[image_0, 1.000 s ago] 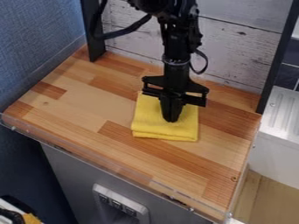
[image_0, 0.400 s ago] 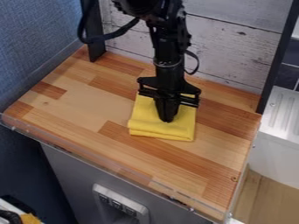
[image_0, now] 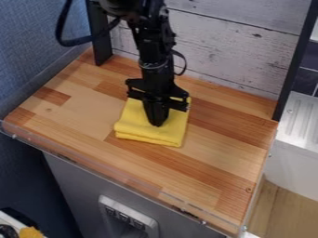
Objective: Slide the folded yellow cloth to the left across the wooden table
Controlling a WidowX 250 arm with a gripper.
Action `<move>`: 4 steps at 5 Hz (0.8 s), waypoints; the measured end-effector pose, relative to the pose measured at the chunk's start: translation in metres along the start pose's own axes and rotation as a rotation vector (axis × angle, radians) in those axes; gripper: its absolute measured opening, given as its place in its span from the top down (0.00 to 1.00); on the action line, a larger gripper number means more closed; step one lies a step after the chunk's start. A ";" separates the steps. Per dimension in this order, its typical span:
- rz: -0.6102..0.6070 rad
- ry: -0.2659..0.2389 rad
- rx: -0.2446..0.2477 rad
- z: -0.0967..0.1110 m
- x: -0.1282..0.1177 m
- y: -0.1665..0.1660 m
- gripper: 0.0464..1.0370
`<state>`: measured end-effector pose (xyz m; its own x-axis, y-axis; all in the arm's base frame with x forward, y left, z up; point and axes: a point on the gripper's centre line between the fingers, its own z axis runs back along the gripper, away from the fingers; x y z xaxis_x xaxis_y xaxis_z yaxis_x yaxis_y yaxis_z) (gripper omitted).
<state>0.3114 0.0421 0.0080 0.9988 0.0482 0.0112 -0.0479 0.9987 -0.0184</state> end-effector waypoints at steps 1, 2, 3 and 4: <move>-0.016 0.024 0.002 0.001 -0.007 0.013 0.98; -0.034 0.039 0.006 0.002 -0.013 0.021 0.98; -0.048 0.044 0.008 0.003 -0.016 0.024 0.96; -0.051 0.055 0.009 0.018 -0.020 0.027 0.81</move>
<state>0.2900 0.0684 0.0256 0.9991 -0.0033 -0.0433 0.0028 0.9999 -0.0103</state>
